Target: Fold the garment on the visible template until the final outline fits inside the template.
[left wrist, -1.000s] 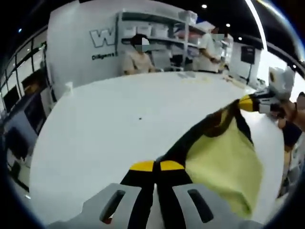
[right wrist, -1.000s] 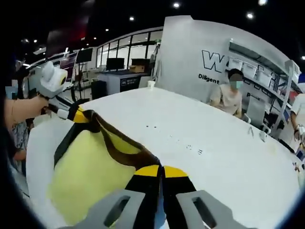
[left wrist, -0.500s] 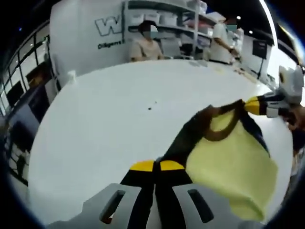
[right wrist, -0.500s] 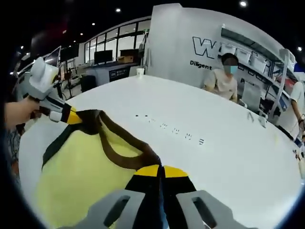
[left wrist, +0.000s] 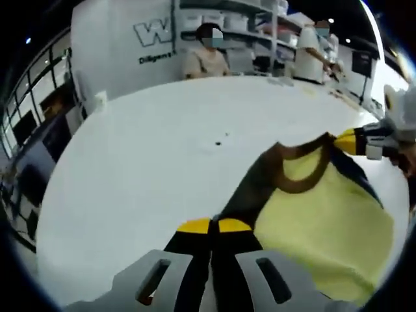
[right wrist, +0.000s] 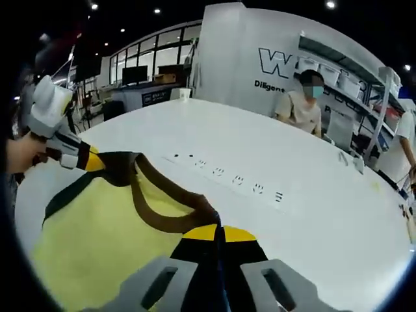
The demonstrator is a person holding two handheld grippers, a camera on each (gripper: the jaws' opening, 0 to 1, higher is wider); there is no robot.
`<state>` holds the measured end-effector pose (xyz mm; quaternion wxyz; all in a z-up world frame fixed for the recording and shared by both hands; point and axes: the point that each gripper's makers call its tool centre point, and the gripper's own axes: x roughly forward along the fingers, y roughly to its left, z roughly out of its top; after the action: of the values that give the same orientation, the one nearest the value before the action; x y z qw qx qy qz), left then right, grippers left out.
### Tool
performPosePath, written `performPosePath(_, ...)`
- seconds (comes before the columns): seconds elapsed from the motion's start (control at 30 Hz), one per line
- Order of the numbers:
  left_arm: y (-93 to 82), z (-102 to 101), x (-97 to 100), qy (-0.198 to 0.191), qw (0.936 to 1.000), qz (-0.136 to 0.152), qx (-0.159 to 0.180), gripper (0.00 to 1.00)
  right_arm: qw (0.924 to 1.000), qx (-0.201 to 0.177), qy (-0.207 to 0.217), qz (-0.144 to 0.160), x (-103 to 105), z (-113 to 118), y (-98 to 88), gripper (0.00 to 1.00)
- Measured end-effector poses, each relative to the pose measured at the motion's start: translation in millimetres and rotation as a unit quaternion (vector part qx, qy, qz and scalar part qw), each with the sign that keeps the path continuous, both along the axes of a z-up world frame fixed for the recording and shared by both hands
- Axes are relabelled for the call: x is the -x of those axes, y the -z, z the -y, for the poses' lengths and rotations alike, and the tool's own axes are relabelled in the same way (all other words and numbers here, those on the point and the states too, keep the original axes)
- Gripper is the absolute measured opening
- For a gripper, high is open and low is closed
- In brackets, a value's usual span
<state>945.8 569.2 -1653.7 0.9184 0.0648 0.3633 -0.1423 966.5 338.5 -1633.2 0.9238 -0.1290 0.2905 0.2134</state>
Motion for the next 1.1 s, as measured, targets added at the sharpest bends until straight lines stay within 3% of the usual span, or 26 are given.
performPosePath(0.13, 9.1, -1, -7.9, 0.000, 1.0000, -0.006, 0.003, 0.00, 0.9999, -0.008, 0.008, -0.004, -5, -2, 5.6, 0.00)
performPosePath(0.37, 8.1, 1, -4.6, 0.003, 1.0000, -0.003, -0.002, 0.02, 0.9997, -0.013, 0.012, -0.017, -2, -1, 14.0, 0.03)
performPosePath(0.43, 7.5, 1, -4.4, 0.005, 1.0000, 0.002, -0.005, 0.11, 0.9997, -0.013, 0.012, -0.018, -2, 0, 14.1, 0.16)
performPosePath(0.5, 1.5, 5, -7.1, 0.013, 0.9998, 0.011, -0.008, 0.20, 0.9995, -0.021, 0.013, -0.020, 0, 2, 12.1, 0.15)
performPosePath(0.57, -7.6, 6, -4.3, 0.015, 0.9996, 0.024, 0.003, 0.22, 0.9995, -0.025, 0.002, -0.021, 6, 1, 7.2, 0.14)
performPosePath(0.63, -12.8, 8, -1.9, 0.018, 0.9993, 0.033, 0.008, 0.26, 0.9992, -0.033, -0.007, -0.022, 12, -1, 3.2, 0.23)
performPosePath(0.73, -25.4, 14, 5.3, 0.031, 0.9983, 0.046, 0.017, 0.34, 0.9989, -0.038, -0.016, -0.023, 24, -2, -1.2, 0.29)
performPosePath(0.83, -30.2, 15, 22.2, 0.042, 0.9975, 0.055, 0.014, 0.38, 0.9983, -0.037, -0.037, -0.027, 41, -3, -2.1, 0.29)
performPosePath(1.1, -54.6, 19, 71.0, 0.041, 0.9960, 0.076, 0.026, 0.46, 0.9976, -0.041, -0.053, -0.021, 79, 1, -15.5, 0.46)
